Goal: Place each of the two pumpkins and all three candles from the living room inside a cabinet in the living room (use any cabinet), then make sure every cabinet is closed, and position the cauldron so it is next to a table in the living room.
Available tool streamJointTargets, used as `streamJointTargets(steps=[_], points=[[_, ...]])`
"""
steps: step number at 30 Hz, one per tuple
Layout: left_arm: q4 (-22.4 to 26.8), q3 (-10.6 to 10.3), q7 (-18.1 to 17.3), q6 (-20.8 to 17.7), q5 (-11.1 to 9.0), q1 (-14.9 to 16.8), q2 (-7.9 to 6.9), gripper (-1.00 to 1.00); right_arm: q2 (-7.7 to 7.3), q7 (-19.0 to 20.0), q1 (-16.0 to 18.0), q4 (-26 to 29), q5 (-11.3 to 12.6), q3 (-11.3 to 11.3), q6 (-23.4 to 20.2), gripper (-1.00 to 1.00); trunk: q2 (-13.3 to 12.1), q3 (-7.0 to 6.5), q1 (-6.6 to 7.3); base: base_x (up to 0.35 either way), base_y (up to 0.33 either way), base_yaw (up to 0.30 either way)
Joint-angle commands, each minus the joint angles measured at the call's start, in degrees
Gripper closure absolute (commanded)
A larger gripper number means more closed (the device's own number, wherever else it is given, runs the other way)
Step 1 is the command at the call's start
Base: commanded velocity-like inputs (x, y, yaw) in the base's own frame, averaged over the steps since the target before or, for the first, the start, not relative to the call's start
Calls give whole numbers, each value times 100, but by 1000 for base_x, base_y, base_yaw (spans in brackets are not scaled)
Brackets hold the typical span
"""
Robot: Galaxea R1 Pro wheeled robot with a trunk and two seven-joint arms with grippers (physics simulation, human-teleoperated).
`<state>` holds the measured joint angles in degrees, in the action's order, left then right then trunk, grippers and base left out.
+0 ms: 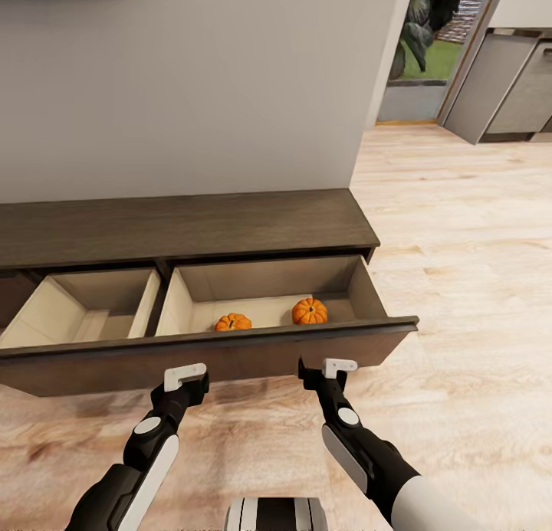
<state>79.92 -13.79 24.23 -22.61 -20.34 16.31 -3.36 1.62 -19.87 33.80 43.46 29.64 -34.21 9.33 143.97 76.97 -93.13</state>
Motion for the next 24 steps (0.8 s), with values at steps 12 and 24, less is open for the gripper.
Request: streamJointTargets(steps=[12, 24], points=[[9, -18, 62, -11, -55, 4, -6, -100, -4, 120, 4, -11, 64, -26, 43, -100, 5, 49, -4, 10, 2, 0], [6, -18, 71, -11, -49, 4, -6, -100, -11, 116, 4, -20, 72, -26, 130, -100, 5, 49, -4, 113, 58, 0]])
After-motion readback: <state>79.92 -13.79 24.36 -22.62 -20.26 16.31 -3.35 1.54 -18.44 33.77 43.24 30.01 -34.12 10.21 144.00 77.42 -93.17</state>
